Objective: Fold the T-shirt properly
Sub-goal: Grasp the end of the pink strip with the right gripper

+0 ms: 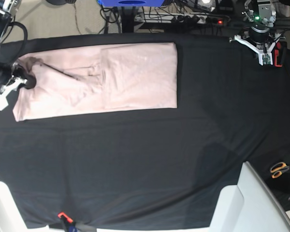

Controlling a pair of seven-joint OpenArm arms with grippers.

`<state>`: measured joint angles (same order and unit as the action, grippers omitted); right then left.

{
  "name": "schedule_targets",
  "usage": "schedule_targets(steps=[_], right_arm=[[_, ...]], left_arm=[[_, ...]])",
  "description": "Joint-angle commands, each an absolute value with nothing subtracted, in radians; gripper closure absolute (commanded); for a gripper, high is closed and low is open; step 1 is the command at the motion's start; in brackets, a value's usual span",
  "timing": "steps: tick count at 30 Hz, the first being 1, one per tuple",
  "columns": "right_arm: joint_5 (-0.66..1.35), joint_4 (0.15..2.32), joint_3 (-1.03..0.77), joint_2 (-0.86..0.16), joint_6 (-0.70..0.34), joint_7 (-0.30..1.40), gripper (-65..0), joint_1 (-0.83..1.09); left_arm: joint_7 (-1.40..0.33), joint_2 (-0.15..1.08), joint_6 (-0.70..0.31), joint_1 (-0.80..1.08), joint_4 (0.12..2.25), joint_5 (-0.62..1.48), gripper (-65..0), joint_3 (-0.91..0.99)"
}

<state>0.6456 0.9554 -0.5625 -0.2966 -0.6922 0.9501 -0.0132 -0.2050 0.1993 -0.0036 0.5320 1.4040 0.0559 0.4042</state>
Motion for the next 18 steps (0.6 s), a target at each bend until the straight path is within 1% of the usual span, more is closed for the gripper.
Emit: schedule_targets(steps=[1,5,11,16,18], right_arm=[[0.665,1.001,-0.565,-0.320,-0.698,0.937,-0.2,-0.028],[0.665,1.155,-0.565,-0.311,-0.698,0.938,-0.2,0.015],[0.667,1.435,-0.467,-0.283,-0.698,0.932,-0.2,0.125],[0.667,1.592,-0.378,-0.257,-0.698,0.931,-0.2,0.203],[0.667,1.650,-0.328,-0.257,-0.659,0.931,-0.2,0.228]], left_arm=[[-0.186,0.211,0.004,0.536,1.419,0.053,0.0,0.410],[-0.186,0.211,0.004,0.536,1.420,0.053,0.0,0.410],[-0.186,0.211,0.004,0.536,1.420,0.053,0.0,0.410],[-0.186,0.211,0.004,0.536,1.422,0.053,0.0,0.410],[-0.186,0.211,0.004,0.536,1.422,0.053,0.0,0.410]])
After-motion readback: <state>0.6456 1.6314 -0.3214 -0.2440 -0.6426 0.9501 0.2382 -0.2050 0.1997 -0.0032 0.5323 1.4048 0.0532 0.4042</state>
